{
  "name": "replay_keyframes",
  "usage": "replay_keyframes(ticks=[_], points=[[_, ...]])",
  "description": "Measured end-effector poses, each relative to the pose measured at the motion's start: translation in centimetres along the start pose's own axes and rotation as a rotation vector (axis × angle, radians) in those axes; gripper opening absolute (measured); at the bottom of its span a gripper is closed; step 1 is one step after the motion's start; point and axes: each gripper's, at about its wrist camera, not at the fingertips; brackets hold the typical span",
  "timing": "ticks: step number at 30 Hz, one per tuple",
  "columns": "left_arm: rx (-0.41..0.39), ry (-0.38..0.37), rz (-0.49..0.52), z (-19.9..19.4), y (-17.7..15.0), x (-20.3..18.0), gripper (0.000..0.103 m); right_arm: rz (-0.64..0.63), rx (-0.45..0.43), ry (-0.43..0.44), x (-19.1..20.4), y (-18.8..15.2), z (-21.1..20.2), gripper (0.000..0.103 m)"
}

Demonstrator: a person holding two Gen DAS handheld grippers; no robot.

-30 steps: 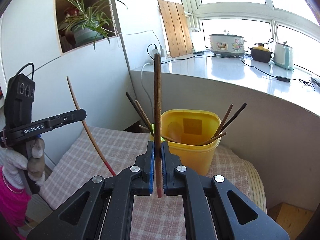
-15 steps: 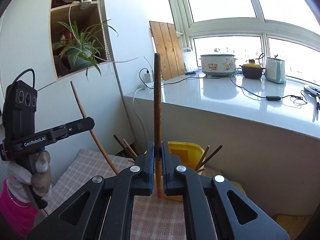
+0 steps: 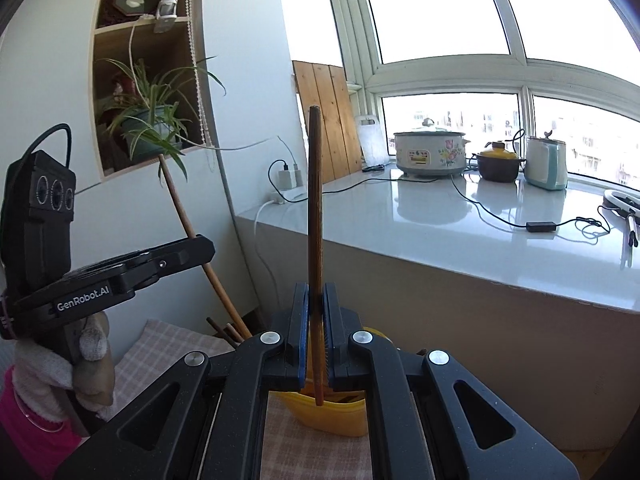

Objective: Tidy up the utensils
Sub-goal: 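Lift both chopsticks upright and carry them over the yellow container, then lower both chopsticks into the yellow container and open both tools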

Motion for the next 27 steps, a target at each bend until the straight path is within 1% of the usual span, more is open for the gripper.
replay_keyframes(ticks=[5,9,13,18,27], points=[[0.009,0.030,0.017,0.8,-0.3,0.0,0.004,-0.005,0.015,-0.010,0.1,-0.2,1.1,0.005],[0.022,0.036,0.014,1.7,-0.6,0.2,0.003,-0.002,0.027,-0.025,-0.1,-0.4,2.0,0.005],[0.036,0.041,0.016,2.4,-1.0,0.3,0.004,0.007,0.025,-0.030,-0.3,-0.2,2.3,0.005],[0.053,0.044,0.012,3.0,-1.2,0.4,0.004,-0.013,0.009,-0.051,-0.2,0.2,2.7,0.005],[0.086,0.049,-0.002,3.7,-2.2,0.9,0.004,-0.002,0.081,-0.051,-0.6,-1.0,5.0,0.005]])
Point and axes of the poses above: each gripper's, at about its wrist camera, not at the fingertips, and z roughly the way its jaws point, x to its left, y to its top, and after that the axes turned 12 degrees about -y, right-handed
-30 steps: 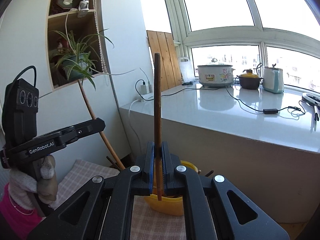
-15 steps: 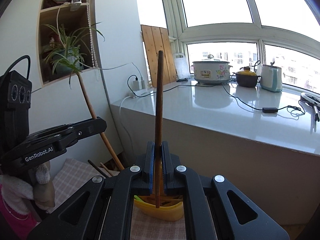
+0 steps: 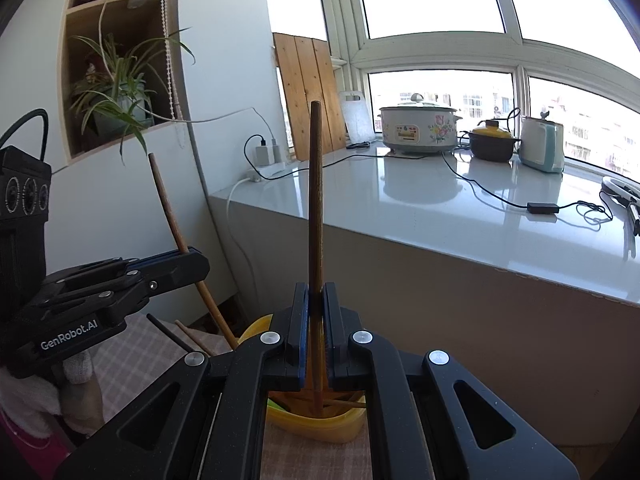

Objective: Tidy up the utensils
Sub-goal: 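Lower both chopsticks into the yellow container and open both tools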

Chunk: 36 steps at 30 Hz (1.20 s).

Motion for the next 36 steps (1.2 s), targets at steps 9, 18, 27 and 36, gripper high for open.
replay_keyframes(ticks=[9,18,27,36], points=[[0.004,-0.004,-0.014,0.2,-0.6,0.2,0.004,-0.014,0.048,-0.013,0.1,-0.6,1.3,0.005],[-0.007,-0.005,-0.021,-0.3,-0.7,0.1,0.004,-0.020,0.052,-0.022,-0.1,-0.7,1.2,0.005],[-0.043,-0.013,-0.032,-2.6,-0.9,-0.1,0.004,-0.021,0.038,-0.020,0.1,-1.0,-0.1,0.005],[-0.075,-0.016,-0.022,-5.5,-2.0,-1.4,0.004,-0.021,0.010,-0.021,0.4,-1.5,-2.0,0.005]])
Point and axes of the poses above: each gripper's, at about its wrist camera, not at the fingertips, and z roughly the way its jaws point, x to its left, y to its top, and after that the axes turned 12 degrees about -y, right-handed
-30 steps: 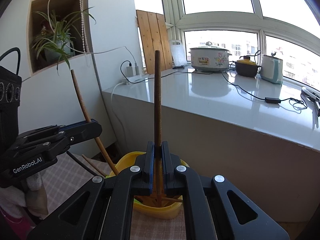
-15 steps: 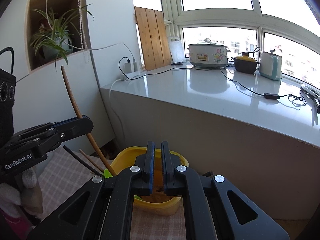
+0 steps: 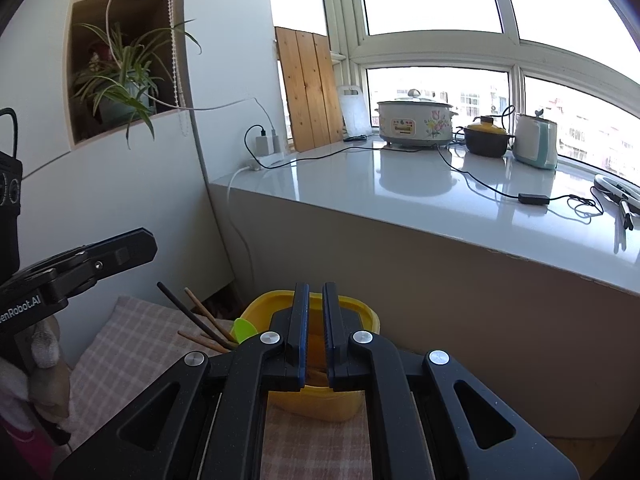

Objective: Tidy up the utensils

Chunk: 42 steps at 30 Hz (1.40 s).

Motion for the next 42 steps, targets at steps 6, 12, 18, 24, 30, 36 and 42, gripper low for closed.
replay_keyframes(ticks=[6,12,18,24,30,36,42], points=[[0.004,0.004,0.011,-1.3,-1.4,-0.9,0.014,0.004,-0.005,-0.002,0.3,-0.9,-1.0,0.005],[0.008,0.024,0.017,-2.5,-3.2,-1.5,0.016,0.006,0.003,-0.012,0.6,-2.4,-1.9,0.005],[-0.012,0.051,-0.008,-4.3,-5.6,-1.9,0.050,0.028,0.001,-0.033,0.6,-4.0,-2.8,0.027],[-0.021,0.110,-0.041,-6.0,-7.9,-2.1,0.081,0.043,-0.003,-0.066,0.5,-5.6,-3.9,0.051],[-0.040,0.196,-0.015,-7.3,-8.9,-2.8,0.103,0.092,-0.043,-0.146,0.1,-6.9,-5.7,0.075],[-0.010,0.266,-0.008,-7.1,-9.3,-3.0,0.103,0.085,-0.058,-0.196,0.0,-6.9,-6.2,0.083],[-0.011,0.300,-0.034,-7.3,-9.3,-2.6,0.103,0.090,-0.084,-0.238,0.0,-6.6,-6.6,0.088]])
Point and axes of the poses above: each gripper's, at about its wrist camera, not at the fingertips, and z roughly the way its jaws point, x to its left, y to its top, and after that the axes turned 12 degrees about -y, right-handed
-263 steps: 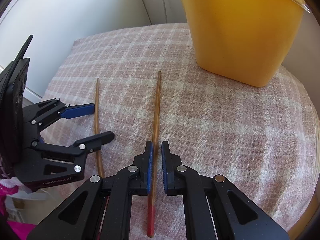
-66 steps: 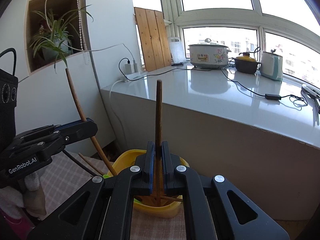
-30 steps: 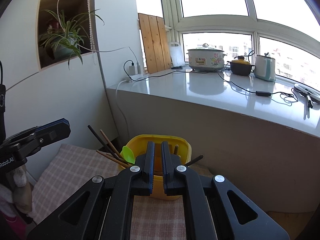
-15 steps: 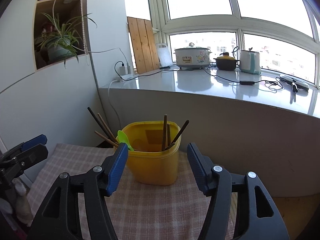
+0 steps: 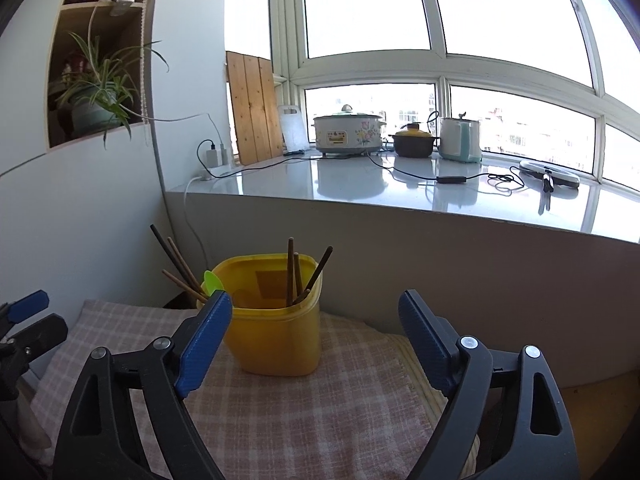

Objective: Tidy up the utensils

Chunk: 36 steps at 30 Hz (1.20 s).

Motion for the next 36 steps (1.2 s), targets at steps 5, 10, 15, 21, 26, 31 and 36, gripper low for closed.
replay_keyframes(ticks=[5,10,15,21,26,31,36], points=[[-0.015,0.022,0.036,-0.3,0.0,-0.6,0.103,0.023,-0.033,-0.035,-0.2,-0.1,-0.4,0.101],[-0.007,0.038,0.064,0.0,-0.2,-1.1,0.103,0.043,-0.027,-0.050,-0.7,-0.2,-0.3,0.101],[0.015,0.044,0.056,0.5,-0.6,-1.1,0.103,0.035,-0.013,-0.059,-0.7,-0.6,-0.1,0.101],[0.022,0.054,0.053,0.7,-0.8,-1.0,0.103,0.028,0.007,-0.063,-0.8,-1.1,0.2,0.101],[0.021,0.060,0.047,0.7,-0.8,-0.8,0.103,0.034,0.015,-0.065,-0.9,-1.1,0.3,0.101],[0.024,0.067,0.043,0.8,-0.8,-0.7,0.103,0.032,0.020,-0.061,-0.8,-1.2,0.5,0.101],[0.028,0.066,0.038,1.0,-0.8,-0.5,0.103,0.030,0.026,-0.060,-0.7,-1.3,0.7,0.101]])
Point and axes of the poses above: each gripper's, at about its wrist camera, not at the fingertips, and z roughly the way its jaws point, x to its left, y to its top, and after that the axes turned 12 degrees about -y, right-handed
